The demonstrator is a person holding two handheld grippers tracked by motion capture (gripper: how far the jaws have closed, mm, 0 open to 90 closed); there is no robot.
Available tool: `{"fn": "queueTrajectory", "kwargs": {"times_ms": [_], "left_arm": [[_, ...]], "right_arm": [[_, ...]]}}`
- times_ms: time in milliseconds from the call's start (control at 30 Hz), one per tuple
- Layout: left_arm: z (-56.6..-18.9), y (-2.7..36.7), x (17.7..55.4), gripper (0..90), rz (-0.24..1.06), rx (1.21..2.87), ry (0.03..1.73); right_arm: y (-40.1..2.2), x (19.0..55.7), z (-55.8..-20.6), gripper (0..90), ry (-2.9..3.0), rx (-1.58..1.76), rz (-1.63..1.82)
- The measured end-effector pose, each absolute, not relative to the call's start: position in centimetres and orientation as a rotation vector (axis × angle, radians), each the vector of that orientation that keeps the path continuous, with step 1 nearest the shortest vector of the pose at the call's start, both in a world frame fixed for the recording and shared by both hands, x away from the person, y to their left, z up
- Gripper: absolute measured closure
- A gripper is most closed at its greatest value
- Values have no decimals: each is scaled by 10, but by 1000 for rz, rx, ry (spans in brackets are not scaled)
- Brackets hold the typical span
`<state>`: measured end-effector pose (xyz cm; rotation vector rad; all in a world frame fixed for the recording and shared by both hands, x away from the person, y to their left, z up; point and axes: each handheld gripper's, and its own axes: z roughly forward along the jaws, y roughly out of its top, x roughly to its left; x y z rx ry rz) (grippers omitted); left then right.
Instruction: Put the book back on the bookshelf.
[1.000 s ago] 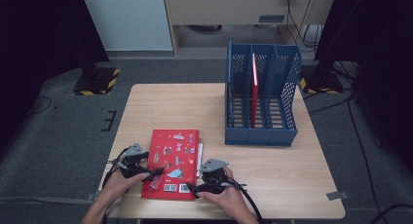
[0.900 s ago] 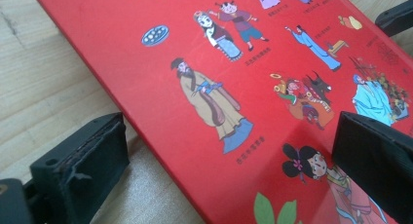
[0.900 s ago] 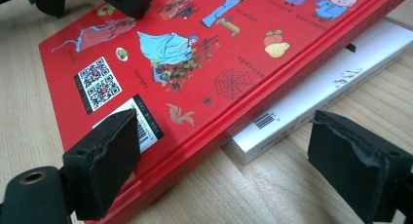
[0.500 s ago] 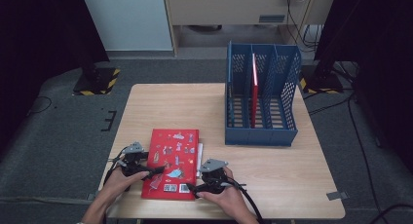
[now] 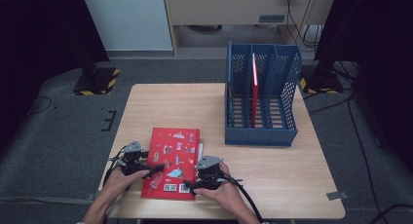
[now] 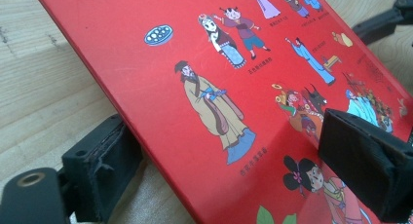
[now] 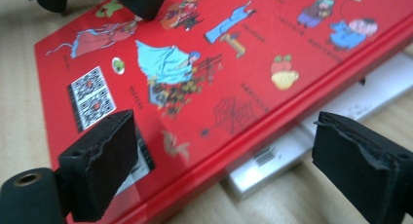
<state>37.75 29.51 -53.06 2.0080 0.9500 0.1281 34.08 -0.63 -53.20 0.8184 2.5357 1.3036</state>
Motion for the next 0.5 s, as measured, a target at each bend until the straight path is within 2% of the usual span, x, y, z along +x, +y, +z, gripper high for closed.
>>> {"fn": "queueTrajectory", "kwargs": {"times_ms": [500], "left_arm": [[-527, 293, 376, 91, 150, 2020, 943]], "right_arm": [[-4, 360, -531, 54, 2547, 870, 1307]]}}
